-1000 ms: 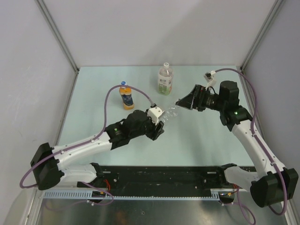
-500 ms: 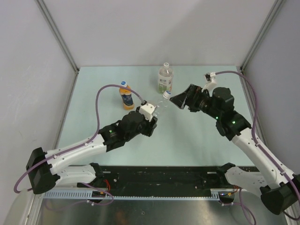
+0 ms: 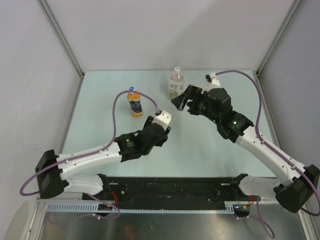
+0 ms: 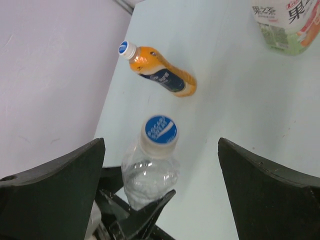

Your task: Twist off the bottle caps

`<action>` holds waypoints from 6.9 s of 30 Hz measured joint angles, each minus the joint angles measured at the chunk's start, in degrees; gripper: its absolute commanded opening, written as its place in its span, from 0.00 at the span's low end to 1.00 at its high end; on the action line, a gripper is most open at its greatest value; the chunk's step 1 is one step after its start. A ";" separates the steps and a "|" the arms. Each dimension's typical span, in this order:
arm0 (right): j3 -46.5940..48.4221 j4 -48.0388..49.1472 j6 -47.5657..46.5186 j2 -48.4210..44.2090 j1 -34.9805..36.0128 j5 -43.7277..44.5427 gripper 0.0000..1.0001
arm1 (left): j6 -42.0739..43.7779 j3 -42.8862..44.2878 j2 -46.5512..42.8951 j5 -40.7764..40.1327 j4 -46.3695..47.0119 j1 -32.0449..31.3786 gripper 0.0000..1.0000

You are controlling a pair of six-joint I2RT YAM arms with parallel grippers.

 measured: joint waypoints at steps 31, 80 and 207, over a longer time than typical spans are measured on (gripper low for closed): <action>4.26 3.74 2.45 9.14 -0.44 1.18 0.00 | -3.89 6.45 7.56 -14.27 -6.99 -3.65 0.00; -13.94 42.73 -6.16 -9.92 -12.04 -56.81 0.00 | 5.35 -4.59 -12.35 60.48 9.70 4.17 0.00; -2.45 21.35 -13.20 -4.63 -12.92 -47.80 0.00 | 8.87 2.47 -6.12 15.02 3.48 -4.81 0.00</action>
